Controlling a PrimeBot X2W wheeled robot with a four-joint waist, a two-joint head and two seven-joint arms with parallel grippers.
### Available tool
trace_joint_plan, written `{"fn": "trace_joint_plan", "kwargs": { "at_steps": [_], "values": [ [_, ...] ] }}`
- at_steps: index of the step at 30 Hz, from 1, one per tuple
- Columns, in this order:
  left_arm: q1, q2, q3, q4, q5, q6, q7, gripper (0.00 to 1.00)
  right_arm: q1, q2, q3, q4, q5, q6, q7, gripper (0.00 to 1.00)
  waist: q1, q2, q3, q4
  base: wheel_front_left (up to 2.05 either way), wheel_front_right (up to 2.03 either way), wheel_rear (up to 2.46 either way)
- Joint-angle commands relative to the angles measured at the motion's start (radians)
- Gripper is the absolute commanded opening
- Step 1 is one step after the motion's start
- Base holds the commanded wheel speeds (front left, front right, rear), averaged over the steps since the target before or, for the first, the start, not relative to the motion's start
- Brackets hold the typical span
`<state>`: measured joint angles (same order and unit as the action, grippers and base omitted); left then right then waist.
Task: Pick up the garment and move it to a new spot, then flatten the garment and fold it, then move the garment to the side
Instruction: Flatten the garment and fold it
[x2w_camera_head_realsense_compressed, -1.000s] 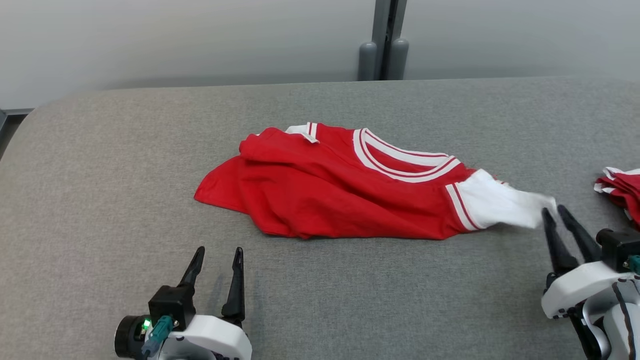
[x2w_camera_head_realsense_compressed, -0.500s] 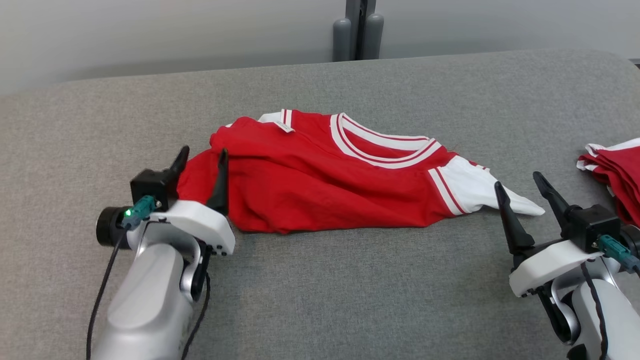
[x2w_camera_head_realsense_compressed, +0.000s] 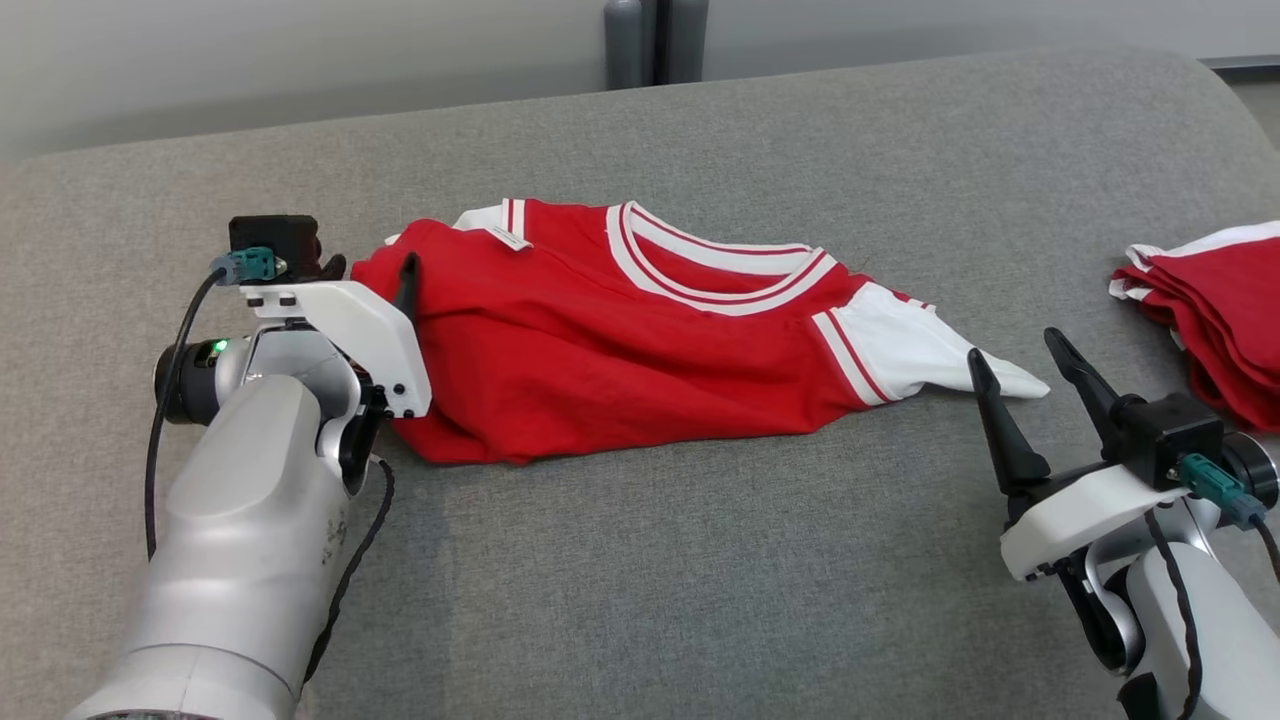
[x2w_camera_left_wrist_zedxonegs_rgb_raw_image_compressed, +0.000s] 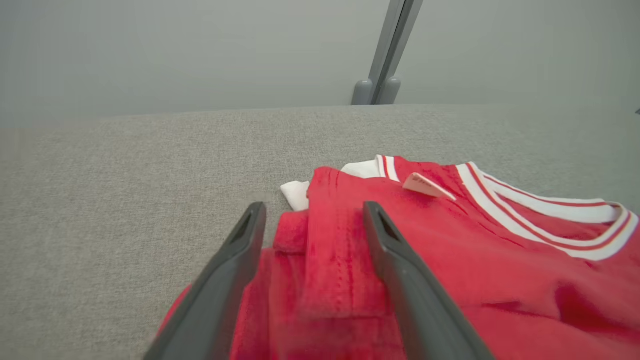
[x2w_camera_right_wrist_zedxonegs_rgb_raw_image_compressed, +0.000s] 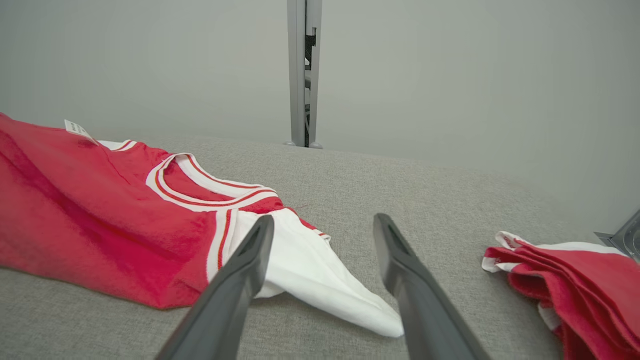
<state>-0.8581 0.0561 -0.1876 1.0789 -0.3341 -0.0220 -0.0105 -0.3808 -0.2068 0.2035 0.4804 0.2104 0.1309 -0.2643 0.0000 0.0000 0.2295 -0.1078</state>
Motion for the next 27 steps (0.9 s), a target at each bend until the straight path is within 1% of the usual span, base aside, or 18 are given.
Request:
{"fn": "trace_joint_plan", "kwargs": {
  "at_steps": [1,5,6,7,8,10,14,17,19,23,27],
  "values": [
    [-0.02,0.011,-0.001,0.016,0.004,0.005,0.008,1.0,-0.008,-0.003,-0.001,0.005,0.004,0.0,0.001,1.0,0.0,0.0,0.008,-0.01,0.0,0.0,0.0],
    [-0.036,0.011,-0.007,0.078,-0.004,-0.007,0.022,1.0,-0.015,-0.005,-0.007,0.002,0.007,0.0,0.001,1.0,0.0,0.0,0.018,-0.022,0.0,0.0,0.0],
    [-0.037,0.011,-0.008,0.089,-0.007,-0.013,0.015,0.88,-0.013,-0.006,-0.011,0.002,0.005,0.0,0.001,1.0,0.0,0.0,0.02,-0.023,0.0,0.0,0.0],
    [-0.035,0.011,-0.014,0.098,-0.002,-0.015,0.008,0.38,-0.01,-0.006,-0.015,0.002,0.005,0.0,0.001,1.0,0.0,0.0,0.021,-0.023,0.0,0.0,0.0],
    [-0.031,0.01,-0.016,0.106,-0.005,-0.021,0.001,0.0,-0.008,-0.008,-0.019,0.003,0.005,0.0,0.001,1.0,0.0,0.0,0.021,-0.021,0.0,0.0,0.0],
    [-0.018,0.008,-0.021,0.119,-0.007,-0.027,-0.018,0.0,-0.001,-0.008,-0.028,0.005,0.005,0.0,0.001,1.0,0.0,0.0,0.018,-0.016,0.0,0.0,0.0],
    [0.007,0.004,-0.04,0.11,0.004,-0.026,-0.125,0.0,0.015,-0.003,-0.052,0.006,0.005,0.0,0.001,1.0,0.0,0.0,-0.007,0.002,0.0,0.0,0.0],
    [0.035,0.001,-0.055,0.103,0.009,-0.032,-0.199,0.0,0.035,0.006,-0.064,0.011,0.003,0.0,0.001,1.0,0.0,0.0,-0.046,0.019,0.0,0.0,0.0],
    [0.06,0.0,-0.057,0.09,0.001,-0.036,-0.228,0.0,0.052,0.016,-0.075,0.013,0.007,0.0,0.001,1.0,0.0,0.0,-0.079,0.029,0.0,0.0,0.0],
    [0.151,-0.002,-0.073,0.053,-0.008,-0.046,-0.25,0.0,0.098,0.032,-0.087,0.02,0.003,0.0,0.001,1.0,0.0,0.0,-0.144,0.048,0.0,0.0,0.0],
    [0.27,-0.004,-0.087,-0.026,-0.028,-0.037,-0.255,0.0,0.143,0.051,-0.097,0.026,-0.004,0.0,0.001,1.0,0.0,0.0,-0.199,0.059,0.0,0.0,0.0]
  ]
}}
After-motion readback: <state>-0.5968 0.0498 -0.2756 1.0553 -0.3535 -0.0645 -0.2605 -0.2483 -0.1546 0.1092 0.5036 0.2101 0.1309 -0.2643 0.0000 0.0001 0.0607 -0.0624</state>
